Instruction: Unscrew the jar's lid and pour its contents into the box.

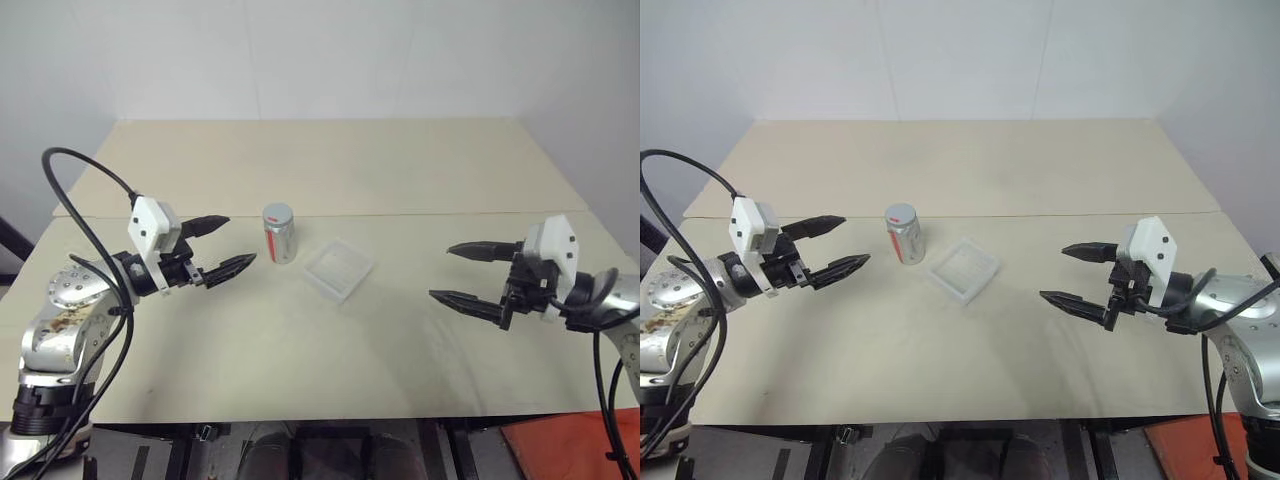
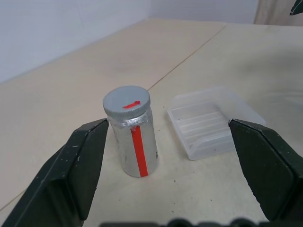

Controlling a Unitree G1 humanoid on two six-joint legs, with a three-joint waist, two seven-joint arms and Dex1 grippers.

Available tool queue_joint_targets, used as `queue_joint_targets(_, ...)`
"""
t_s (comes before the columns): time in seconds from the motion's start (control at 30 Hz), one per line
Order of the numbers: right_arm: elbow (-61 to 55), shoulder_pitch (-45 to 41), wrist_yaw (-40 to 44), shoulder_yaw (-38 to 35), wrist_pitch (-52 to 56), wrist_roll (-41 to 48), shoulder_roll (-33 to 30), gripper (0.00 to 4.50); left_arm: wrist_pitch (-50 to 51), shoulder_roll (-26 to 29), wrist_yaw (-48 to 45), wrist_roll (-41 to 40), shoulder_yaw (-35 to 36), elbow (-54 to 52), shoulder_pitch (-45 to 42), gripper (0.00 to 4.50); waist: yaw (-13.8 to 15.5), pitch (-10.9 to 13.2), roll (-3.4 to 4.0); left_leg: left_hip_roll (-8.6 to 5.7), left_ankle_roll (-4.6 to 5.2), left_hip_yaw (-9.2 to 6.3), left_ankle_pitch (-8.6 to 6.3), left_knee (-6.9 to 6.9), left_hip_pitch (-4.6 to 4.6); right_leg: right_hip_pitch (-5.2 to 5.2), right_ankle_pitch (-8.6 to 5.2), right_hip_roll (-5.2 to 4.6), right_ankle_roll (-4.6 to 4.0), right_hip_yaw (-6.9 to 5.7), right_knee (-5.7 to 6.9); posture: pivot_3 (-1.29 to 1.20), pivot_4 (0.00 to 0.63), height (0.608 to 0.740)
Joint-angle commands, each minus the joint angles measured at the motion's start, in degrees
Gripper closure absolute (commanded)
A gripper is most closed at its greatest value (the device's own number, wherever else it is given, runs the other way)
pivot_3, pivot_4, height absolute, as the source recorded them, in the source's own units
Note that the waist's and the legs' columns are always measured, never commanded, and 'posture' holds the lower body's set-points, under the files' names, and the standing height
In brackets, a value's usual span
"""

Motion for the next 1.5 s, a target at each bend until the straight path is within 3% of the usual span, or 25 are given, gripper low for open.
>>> queue_joint_targets(0.03, -0.75, -0.63, 0.63, -1.04, -1.09, 0.42, -0.84, 0.0, -0.82, -0.02, 0.06, -0.29, 0.82, -1.55, 0.31, 0.13, -0.01, 0.0, 0.0, 0.0, 0.0, 0.0, 0.0, 0.0, 0.0, -0.01, 0.0, 0.0, 0.0, 0.0, 0.0, 0.0, 0.15, 0.74)
queue_joint_targets(0.33, -0.5, -1.64, 0.43, -0.36, -1.0, -0.73, -0.84, 0.0, -1.44, -1.24, 1.89, 1.87, -0.68, -1.18, 0.35, 0.13, -0.01, 0.0, 0.0, 0.01, 0.0, -0.01, 0.0, 0.0, 0.01, 0.01, 0.0, 0.0, 0.0, -0.01, -0.01, 0.0, 0.15, 0.74)
queue_joint_targets(0.6, -0.46, -3.93, -2.34, 1.32, -1.4, -2.81, -0.08, 0.0, 5.5, -12.5, 19.43, 9.19, -7.74, -1.23, -2.92, 0.13, 0.17, 0.0, -0.01, -0.01, 0.0, -0.13, 0.0, 0.01, 0.06, 0.18, 0.01, -0.01, 0.01, -0.1, -0.04, 0.0, 0.15, 0.74)
queue_joint_targets(0.73, -0.77, -4.32, -2.89, 1.33, -1.32, -2.96, 0.05, 0.0, 1.92, -17.59, 27.3, 15.56, -9.53, 0.44, -3.27, 0.13, 0.15, 0.0, -0.01, -0.03, 0.0, -0.13, 0.0, 0.01, 0.04, 0.18, 0.01, -0.01, 0.01, -0.11, -0.06, 0.0, 0.15, 0.74)
queue_joint_targets(1.03, -2.27, -5.05, -4.19, 1.39, -1.68, -3.34, 0.31, 0.0, -0.97, -24.74, 30.29, 17.46, -11.35, 5.0, -6.24, 0.13, 0.2, 0.0, -0.01, -0.02, 0.0, -0.15, 0.0, 0.02, 0.06, 0.2, 0.01, -0.01, 0.01, -0.11, -0.05, 0.0, 0.15, 0.74)
queue_joint_targets(1.5, -3.93, -4.58, -5.14, 0.62, -1.6, -2.84, 0.94, 0.0, -8.87, -27.46, 31.04, 19.74, -10.59, 15.68, -10.97, 0.13, 0.28, 0.01, -0.01, -0.03, 0.01, -0.15, 0.0, 0.03, 0.04, 0.2, 0.01, -0.01, 0.01, -0.14, -0.06, 0.0, 0.15, 0.74)
